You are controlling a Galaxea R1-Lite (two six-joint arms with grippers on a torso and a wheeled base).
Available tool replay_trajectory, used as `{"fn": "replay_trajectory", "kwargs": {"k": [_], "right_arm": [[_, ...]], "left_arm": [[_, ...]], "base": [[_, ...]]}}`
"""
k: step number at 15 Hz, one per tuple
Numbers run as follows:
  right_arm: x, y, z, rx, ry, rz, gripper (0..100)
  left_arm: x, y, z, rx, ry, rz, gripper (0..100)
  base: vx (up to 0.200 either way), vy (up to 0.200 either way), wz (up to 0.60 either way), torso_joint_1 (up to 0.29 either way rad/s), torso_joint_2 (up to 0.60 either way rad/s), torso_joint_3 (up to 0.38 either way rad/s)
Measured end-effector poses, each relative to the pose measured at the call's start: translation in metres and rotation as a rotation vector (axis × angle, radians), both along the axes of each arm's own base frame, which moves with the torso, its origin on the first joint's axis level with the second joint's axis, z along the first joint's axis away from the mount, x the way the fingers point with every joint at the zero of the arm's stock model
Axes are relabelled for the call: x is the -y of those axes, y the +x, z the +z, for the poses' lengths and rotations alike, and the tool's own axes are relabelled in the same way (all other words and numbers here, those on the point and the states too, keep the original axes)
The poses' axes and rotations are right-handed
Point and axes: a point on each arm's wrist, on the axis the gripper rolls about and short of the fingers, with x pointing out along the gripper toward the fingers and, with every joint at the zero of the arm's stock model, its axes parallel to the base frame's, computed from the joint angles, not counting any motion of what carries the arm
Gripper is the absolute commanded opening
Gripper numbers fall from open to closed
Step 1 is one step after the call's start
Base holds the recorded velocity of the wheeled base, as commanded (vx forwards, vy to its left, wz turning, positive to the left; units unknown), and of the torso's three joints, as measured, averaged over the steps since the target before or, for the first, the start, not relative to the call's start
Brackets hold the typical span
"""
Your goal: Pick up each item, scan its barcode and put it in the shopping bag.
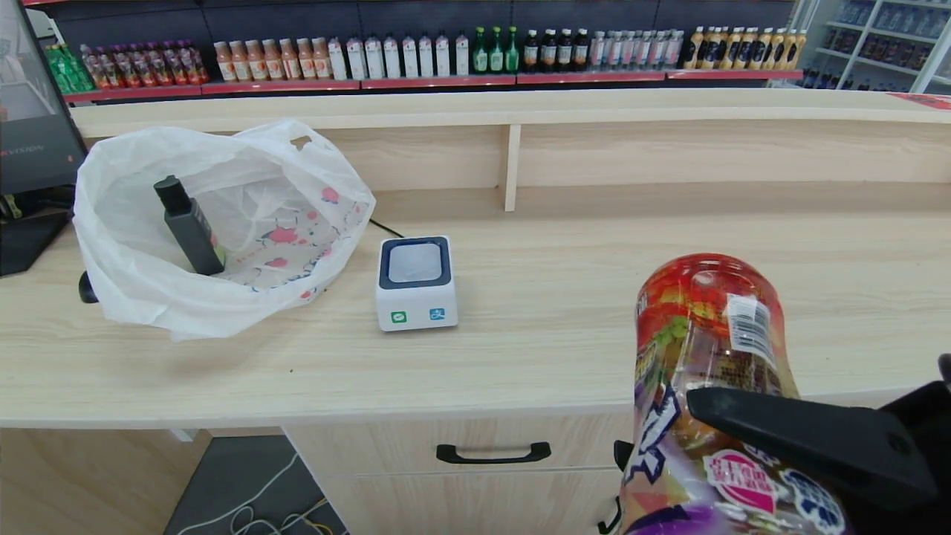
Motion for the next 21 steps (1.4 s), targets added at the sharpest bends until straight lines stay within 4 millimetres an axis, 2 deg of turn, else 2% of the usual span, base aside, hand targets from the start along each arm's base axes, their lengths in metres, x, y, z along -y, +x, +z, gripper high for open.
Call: {"fn": "replay_trajectory", "kwargs": {"k": [5,15,21], "right_arm": [[-0.007,0.003,0.004,-0.004,0.029,0.021,0],[-0.024,0.010,-0.012,-0.035,-0.006,0.042,0],[-0.027,0.013,-0.004,-0.021,0.022,0.044,0]], "left_arm": [[0.000,0.000,0.000,0.000,0.000,0.000,100],[0.000,0.000,0.000,0.000,0.000,0.000,100],[0.000,0.000,0.000,0.000,0.000,0.000,100]], "base": [[0.000,0.000,0.00,0.000,0.00,0.000],[0.000,0.000,0.00,0.000,0.00,0.000],[0.000,0.000,0.00,0.000,0.00,0.000]]}}
